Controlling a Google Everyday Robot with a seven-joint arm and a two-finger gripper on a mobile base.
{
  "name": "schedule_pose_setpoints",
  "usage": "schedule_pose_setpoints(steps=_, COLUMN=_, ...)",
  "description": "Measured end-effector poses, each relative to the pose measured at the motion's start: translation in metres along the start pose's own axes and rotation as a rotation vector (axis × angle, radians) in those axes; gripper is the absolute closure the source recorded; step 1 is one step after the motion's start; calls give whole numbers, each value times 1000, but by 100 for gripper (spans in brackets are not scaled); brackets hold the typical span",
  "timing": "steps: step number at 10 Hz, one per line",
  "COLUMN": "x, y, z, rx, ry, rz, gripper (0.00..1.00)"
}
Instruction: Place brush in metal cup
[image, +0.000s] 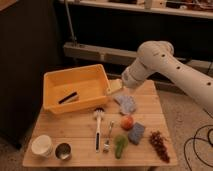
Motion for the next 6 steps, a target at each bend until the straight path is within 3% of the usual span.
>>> schedule_pose_setpoints(steps=4, x=-1, y=0, z=1, rx=-15, ry=-2, rz=-6, gripper=20)
schedule_pose_setpoints(steps=6, x=-2, y=-9, z=23, rx=-29, ry=-2, rz=-17, gripper=20)
